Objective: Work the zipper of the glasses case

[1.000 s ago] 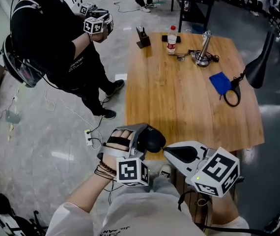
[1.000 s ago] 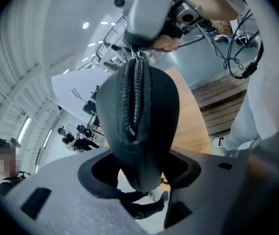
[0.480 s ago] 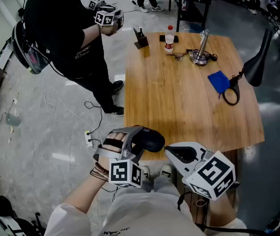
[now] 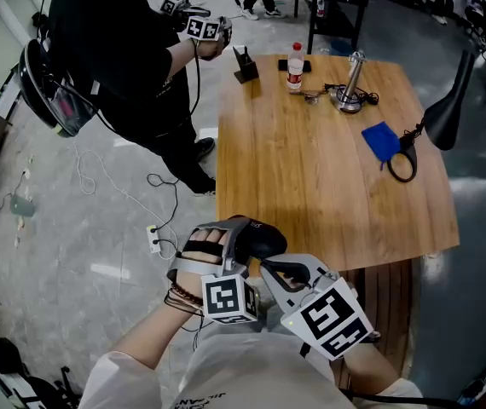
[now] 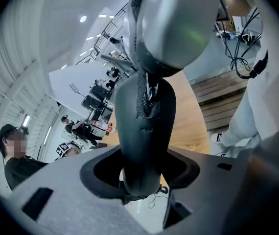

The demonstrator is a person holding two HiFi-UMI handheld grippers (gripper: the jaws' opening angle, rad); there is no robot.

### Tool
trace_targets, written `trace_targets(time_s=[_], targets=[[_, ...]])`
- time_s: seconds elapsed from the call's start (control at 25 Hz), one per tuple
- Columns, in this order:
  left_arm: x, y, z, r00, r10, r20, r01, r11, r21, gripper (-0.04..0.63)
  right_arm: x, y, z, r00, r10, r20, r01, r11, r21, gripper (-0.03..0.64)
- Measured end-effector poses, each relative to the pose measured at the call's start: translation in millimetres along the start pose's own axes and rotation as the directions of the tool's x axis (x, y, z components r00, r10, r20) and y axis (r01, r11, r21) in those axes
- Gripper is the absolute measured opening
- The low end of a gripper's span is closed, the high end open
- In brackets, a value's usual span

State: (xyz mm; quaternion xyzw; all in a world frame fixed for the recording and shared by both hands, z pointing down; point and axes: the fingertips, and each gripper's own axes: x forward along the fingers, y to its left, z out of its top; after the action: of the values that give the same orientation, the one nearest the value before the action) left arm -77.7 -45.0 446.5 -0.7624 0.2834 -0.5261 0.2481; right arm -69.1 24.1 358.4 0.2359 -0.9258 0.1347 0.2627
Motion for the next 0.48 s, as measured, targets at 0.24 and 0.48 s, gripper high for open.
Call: trace_targets(time_s=[0.24,0.48], targets=[[2.1,2.9,1.7,0.999,0.020,0.029,-0.020,1.000,-0.016,0.225,-0.5,-7.2,-3.6,1.000,0.006,0.025,-0.007,1.000,0.030,0.002],[4.5,0.8,9.4,0.992,0.036,0.125,-0.030,0.998,-0.055,0.239,-8.0,-15.2,-10.5,0.995,0.055,0.078,-0.060,0.996,0.071,0.002]])
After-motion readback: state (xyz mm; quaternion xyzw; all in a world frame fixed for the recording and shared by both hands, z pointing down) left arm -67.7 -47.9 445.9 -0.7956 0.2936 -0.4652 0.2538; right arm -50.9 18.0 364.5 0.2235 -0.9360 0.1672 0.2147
